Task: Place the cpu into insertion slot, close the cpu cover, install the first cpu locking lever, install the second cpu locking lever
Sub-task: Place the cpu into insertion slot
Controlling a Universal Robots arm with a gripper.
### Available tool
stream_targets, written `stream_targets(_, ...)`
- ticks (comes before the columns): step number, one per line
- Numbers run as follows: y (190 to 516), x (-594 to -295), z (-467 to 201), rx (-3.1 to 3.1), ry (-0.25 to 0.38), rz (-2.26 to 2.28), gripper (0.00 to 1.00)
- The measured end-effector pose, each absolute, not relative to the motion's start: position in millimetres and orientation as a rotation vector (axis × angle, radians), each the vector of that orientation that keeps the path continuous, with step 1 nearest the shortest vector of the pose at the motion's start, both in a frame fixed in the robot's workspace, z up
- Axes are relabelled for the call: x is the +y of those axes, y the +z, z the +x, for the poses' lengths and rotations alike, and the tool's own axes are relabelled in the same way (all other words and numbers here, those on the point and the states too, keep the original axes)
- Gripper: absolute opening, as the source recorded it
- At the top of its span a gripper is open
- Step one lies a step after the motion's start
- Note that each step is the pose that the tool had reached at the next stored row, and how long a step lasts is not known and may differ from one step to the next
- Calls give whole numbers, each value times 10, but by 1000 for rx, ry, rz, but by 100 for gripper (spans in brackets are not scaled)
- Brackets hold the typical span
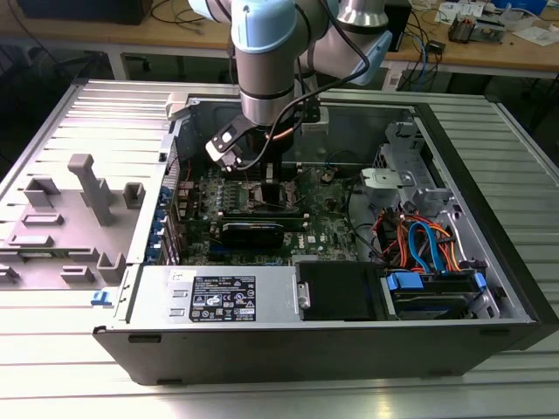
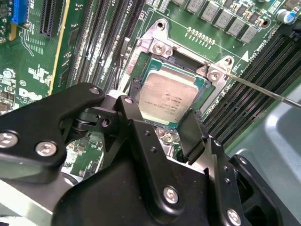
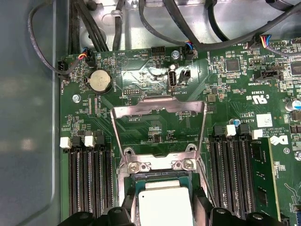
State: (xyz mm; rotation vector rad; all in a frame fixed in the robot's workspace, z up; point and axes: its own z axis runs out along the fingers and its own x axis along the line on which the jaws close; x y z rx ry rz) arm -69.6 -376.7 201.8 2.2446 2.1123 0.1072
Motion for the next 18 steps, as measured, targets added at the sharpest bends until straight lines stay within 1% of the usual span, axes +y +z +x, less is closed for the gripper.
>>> stream_targets(10,2007,-3766,-690,2109,106,2248,59)
stream_targets(12,2007,-3766,-689,2109,106,2248,60)
stream_targets(13,2007,-3766,-689,2109,106,2248,66)
stream_targets(18,2007,-3765,-703,2129,109,2231,66)
